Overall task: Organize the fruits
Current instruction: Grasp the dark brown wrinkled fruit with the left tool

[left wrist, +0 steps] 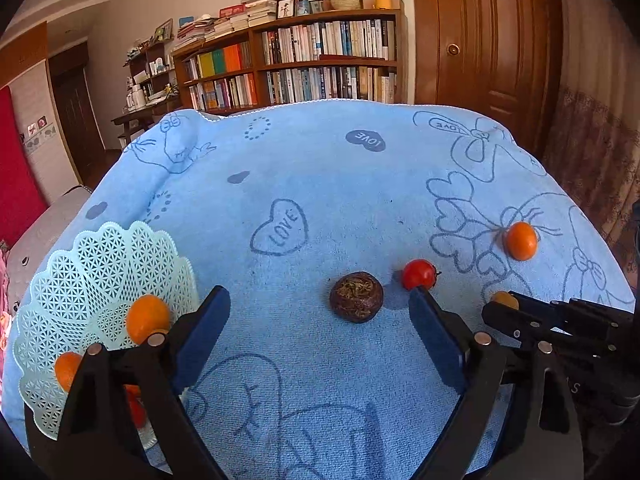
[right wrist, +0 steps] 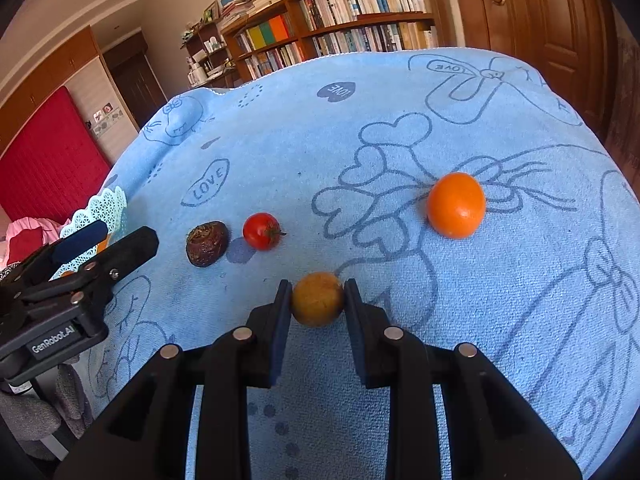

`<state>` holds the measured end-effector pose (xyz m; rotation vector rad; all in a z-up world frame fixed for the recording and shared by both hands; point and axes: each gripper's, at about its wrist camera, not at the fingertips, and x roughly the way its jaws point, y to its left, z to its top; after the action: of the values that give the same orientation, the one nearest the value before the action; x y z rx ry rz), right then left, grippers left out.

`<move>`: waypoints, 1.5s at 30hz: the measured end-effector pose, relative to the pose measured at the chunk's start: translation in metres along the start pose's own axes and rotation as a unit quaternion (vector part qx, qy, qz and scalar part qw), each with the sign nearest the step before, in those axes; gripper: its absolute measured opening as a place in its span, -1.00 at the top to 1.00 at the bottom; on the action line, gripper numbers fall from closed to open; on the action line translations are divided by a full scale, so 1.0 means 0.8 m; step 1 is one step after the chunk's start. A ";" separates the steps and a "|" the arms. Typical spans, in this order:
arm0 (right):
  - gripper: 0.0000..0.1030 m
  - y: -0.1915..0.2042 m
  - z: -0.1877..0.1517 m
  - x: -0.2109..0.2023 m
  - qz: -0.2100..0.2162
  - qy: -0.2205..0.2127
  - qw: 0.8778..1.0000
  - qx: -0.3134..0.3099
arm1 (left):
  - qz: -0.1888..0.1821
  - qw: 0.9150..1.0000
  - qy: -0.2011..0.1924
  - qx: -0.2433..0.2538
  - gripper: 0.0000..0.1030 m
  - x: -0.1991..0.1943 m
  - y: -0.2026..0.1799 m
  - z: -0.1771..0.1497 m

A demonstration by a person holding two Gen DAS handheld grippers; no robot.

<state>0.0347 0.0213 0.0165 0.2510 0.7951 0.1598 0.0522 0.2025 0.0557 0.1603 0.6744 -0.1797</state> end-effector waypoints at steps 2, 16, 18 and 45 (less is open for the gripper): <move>0.48 0.000 0.000 0.000 0.001 0.000 1.000 0.000 | -0.003 1.000 0.004 0.008 -0.68 0.009 -0.005 0.000; 0.48 -0.002 -0.001 0.004 0.006 0.005 1.000 0.003 | -0.074 0.994 0.079 -0.027 -0.13 0.078 -0.006 -0.006; 0.48 -0.001 -0.001 0.005 0.006 0.006 1.000 0.002 | -0.076 0.994 0.081 -0.025 -0.07 0.079 -0.006 -0.006; 0.48 -0.002 -0.001 0.006 0.005 0.004 1.000 0.003 | -0.044 0.998 0.031 -0.041 0.20 0.013 0.016 -0.003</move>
<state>0.0377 0.0209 0.0119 0.2592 0.8022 0.1678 0.0618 0.2144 0.0483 0.0571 0.7510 -0.2323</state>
